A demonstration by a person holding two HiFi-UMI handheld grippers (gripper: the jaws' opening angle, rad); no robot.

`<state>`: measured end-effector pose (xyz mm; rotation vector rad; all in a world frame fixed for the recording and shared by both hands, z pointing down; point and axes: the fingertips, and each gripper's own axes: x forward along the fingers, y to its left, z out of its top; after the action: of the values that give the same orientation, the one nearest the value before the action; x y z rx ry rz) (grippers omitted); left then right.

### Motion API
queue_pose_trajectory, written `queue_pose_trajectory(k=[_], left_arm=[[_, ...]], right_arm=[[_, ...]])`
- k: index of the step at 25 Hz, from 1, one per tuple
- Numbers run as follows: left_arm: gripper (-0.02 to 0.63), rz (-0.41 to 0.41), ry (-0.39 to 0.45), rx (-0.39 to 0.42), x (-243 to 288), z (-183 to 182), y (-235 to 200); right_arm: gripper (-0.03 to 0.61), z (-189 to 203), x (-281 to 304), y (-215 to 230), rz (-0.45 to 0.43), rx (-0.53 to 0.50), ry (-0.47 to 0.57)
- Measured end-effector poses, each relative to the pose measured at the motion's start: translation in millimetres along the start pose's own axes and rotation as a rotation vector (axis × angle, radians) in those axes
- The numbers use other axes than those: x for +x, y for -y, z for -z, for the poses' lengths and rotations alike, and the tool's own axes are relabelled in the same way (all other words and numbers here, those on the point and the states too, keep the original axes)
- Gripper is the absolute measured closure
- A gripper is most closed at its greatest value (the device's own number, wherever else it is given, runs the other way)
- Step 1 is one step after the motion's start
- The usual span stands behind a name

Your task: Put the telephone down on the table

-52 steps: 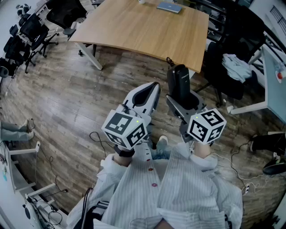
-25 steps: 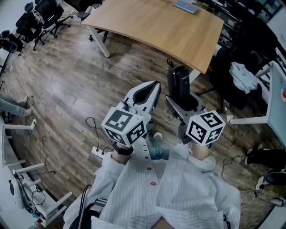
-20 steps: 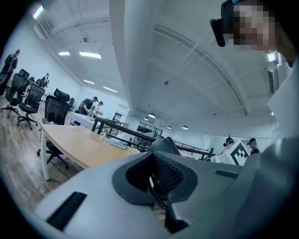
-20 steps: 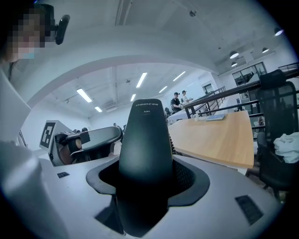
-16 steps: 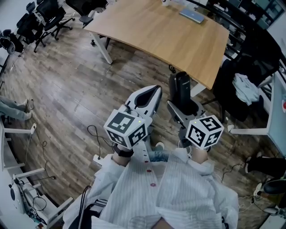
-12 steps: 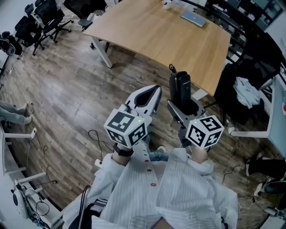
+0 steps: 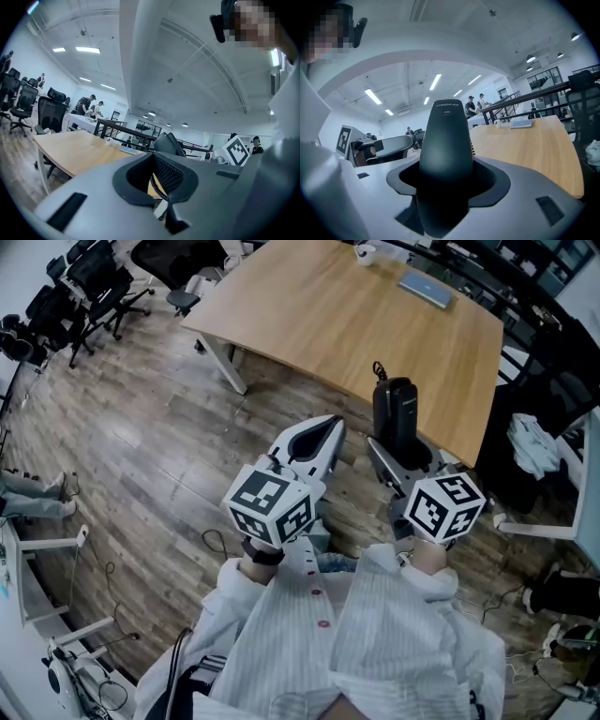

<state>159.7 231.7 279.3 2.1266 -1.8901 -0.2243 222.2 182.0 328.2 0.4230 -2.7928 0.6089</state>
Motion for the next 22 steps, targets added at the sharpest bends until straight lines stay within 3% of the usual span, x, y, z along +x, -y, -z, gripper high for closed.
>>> queue_pose_trajectory(k=[9, 17, 22], left_arm=[[0.606, -0.026, -0.001, -0.001, -16.6, -15.9, -83.8], [0.606, -0.069, 0.002, -0.034, -23.3, -18.5, -111.8], [0.606, -0.1, 0.001, -0.042, -9.7, -16.3, -150.5]], right_arm=[[0.281, -11.7, 67.9, -12.6, 0.037, 0.008, 0.009], [0.282, -3.5, 88.5, -8.3, 0.033, 0.02, -0.056], [0.281, -2.1, 130.2, 7.5, 0.018, 0.023, -0.091]])
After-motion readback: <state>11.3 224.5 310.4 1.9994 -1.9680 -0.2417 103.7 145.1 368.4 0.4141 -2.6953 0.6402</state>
